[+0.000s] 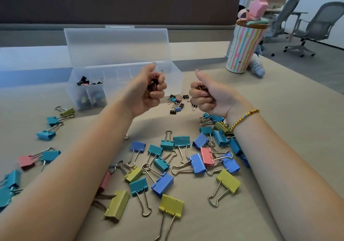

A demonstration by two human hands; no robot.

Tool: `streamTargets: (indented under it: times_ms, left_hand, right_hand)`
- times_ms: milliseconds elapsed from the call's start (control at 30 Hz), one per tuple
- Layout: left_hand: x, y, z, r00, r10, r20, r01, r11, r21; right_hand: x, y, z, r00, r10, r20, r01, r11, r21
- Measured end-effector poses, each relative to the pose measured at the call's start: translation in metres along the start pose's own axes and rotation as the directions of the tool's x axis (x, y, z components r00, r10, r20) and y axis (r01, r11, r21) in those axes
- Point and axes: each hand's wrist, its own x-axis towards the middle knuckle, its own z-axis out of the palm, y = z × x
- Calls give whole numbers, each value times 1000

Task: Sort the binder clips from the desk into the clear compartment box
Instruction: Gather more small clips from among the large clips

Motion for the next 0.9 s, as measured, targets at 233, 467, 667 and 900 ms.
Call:
streamTargets:
  times_ms: [233,467,667,900]
  left_hand:
    - [3,-6,7,994,-3,-113,22,986,164]
    - [6,-14,9,985,72,-159,23,850,526]
    - [13,-34,10,958,286,-16,-1,59,998]
    - [15,-37,5,986,163,-23,50,-162,986]
  right_hand:
    - [2,2,2,980,-51,-190,52,999,2]
    - [8,6,10,968,-85,-235,17,960,-278]
    - [16,18,26,917,-331,-222,-108,330,-938]
    - [18,23,29,939,-267,-215,-188,124,-974]
